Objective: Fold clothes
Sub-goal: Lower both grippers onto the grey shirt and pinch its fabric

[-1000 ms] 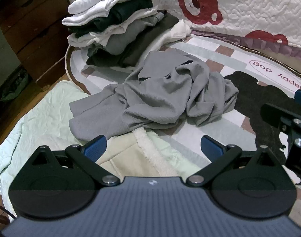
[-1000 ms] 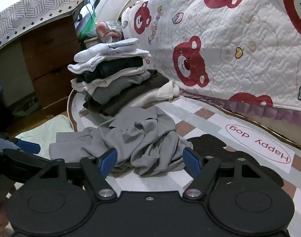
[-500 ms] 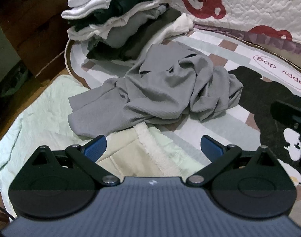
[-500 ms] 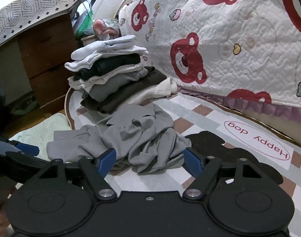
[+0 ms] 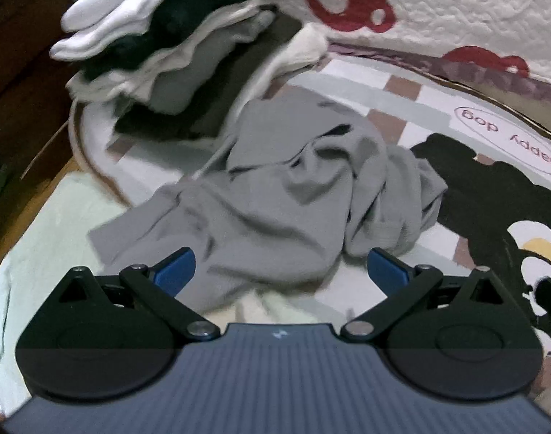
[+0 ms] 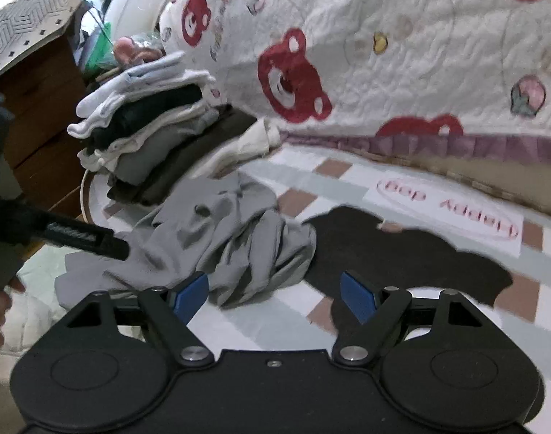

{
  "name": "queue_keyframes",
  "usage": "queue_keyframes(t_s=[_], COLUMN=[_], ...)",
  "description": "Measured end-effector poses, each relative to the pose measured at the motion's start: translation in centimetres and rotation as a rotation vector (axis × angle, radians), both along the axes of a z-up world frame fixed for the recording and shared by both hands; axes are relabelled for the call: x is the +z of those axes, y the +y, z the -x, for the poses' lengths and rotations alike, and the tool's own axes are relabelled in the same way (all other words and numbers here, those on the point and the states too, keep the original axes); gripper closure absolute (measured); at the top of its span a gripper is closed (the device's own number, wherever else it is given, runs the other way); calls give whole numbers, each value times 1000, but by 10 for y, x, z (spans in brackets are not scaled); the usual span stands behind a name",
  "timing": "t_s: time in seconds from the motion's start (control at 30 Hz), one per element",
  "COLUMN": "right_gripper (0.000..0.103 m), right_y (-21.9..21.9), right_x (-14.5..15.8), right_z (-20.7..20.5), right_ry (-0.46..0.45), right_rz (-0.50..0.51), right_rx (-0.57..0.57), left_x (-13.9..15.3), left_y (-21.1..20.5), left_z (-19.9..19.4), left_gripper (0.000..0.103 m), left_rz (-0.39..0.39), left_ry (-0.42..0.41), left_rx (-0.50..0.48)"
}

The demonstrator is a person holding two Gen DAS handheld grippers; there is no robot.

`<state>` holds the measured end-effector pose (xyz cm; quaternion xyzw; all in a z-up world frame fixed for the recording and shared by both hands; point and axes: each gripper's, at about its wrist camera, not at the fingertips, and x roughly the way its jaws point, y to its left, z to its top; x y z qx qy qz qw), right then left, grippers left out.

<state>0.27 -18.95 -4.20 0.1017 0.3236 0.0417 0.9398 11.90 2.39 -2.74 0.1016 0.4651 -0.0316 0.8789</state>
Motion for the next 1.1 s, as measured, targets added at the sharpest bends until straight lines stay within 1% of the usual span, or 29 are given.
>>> queue_keyframes(t_s=[0.07,0.17,0.2,0.23,0.27,0.3,0.33,0.37,0.4,0.47,0.5,0.53,0.63,0.7,0.77,0.8,0.83,0.87,0.9,0.93,0.97,1.03,1.07,1.1], right_gripper=[19,19,19,19,19,19,19,19,19,19,19,19,19,19,19,23,53,70,80,81,81,79,72,45], right_y=[1,3,4,4,1,2,2,2,2,1,0,-1,1,-5,-10,-11,-9,-7,-4,0,4,5,3,1], right_x=[-3,-6,-8,-13,-17,-23,-28,-32,-37,-44,-48,-51,-69,-78,-83,-83,-81,-78,-76,-72,-68,-66,-68,-71], right_z=[1,1,1,-3,-10,-11,-13,-15,-16,-22,-25,-28,-31,-31,-29,-30,-34,-37,-44,-51,-58,-72,-81,-90], right_ry=[-11,-28,-31,-3,38,66,87,106,122,149,161,173,190,212,227,225,219,213,215,192,168,132,139,146], right_rz=[20,49,58,54,42,35,24,10,-10,-59,-81,-102,-98,-131,-178,-188,-178,-167,-149,-137,-127,-159,-188,-217], right_rx=[2,6,7,12,23,30,33,34,33,28,24,20,-53,-105,-126,-126,-120,-114,-105,-90,-75,-44,-41,-41], left_x=[-9,-31,-41,-51,-60,-69,-76,-82,-86,-85,-84,-83,-82,-85,-90,-93,-96,-98,-99,-101,-102,-104,-105,-107], left_y=[9,31,39,47,55,62,69,75,83,99,105,110,119,125,132,135,136,136,135,134,133,135,136,137], left_z=[-18,-47,-54,-57,-55,-54,-52,-51,-51,-55,-57,-59,-62,-63,-64,-64,-64,-64,-64,-64,-64,-64,-65,-65], left_gripper=[0,0,0,1,3,3,6,13,17,31,35,41,42,42,42,42,42,42,42,43,51,58,58,58], left_rz=[25,104,114,111,100,86,73,71,82,177,217,239,244,257,296,317,334,344,354,362,369,382,389,396], left_ry=[14,87,112,117,104,93,94,112,129,143,135,126,114,122,156,176,190,196,202,204,196,195,198,200], left_rx=[33,129,161,200,238,267,278,288,302,338,349,358,389,407,420,425,426,422,418,412,403,406,412,418])
